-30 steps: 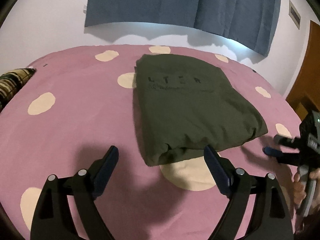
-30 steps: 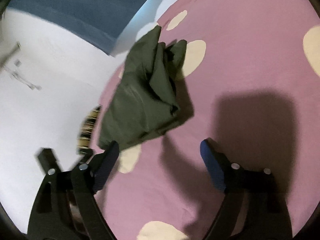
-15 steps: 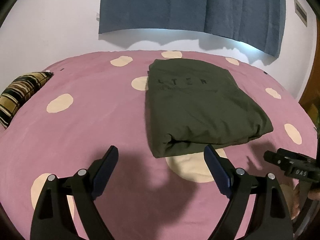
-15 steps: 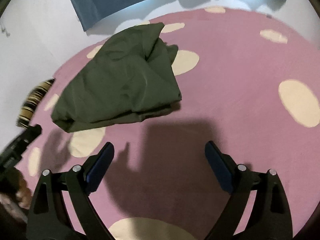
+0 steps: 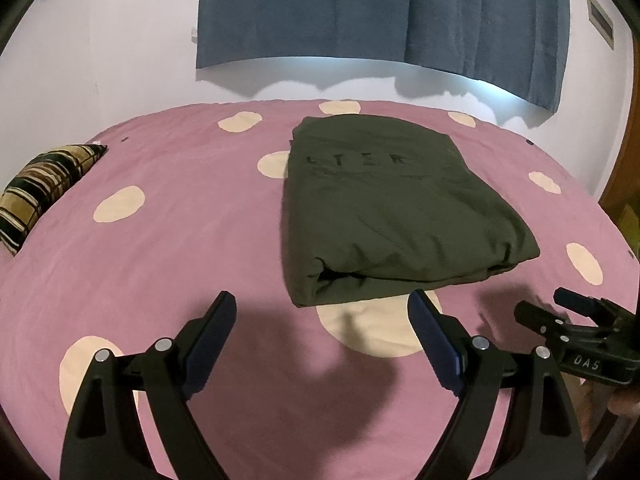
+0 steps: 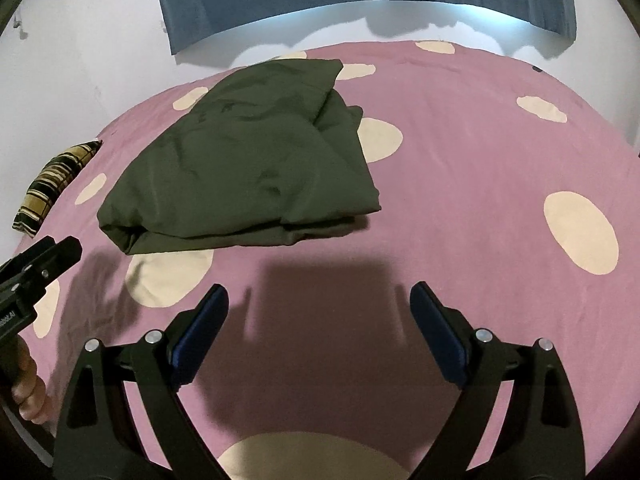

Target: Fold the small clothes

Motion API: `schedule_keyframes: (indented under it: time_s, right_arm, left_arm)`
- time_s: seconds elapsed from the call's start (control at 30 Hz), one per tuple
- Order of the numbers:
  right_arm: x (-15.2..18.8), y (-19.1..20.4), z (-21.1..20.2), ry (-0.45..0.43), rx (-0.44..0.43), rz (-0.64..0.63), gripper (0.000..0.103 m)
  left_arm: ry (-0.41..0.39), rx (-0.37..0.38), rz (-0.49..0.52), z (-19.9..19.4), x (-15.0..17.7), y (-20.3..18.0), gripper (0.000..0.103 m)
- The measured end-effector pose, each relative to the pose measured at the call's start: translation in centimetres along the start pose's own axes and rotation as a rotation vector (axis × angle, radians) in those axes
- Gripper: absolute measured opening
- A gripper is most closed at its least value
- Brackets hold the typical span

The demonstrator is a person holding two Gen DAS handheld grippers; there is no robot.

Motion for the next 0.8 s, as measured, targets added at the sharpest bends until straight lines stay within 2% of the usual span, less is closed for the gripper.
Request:
schedule_keyframes:
  time_s: [0.8]
  right_arm:
    - [-0.12, -0.25, 0.17, -0.006, 0.005, 0.003, 0.093]
  left_arm:
    - [0.034, -0.056, -0.031, 0.79, 0.91, 0.37, 0.087]
Point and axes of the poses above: each gripper's, at about its wrist camera, not at the fingertips, and z roughly the way its jaws point, y to its left, x to its underside, the point moved 7 cm from there along z, roughly the way its jaws point, and after that the axes turned 1 degree about y, right-handed, at the moved point
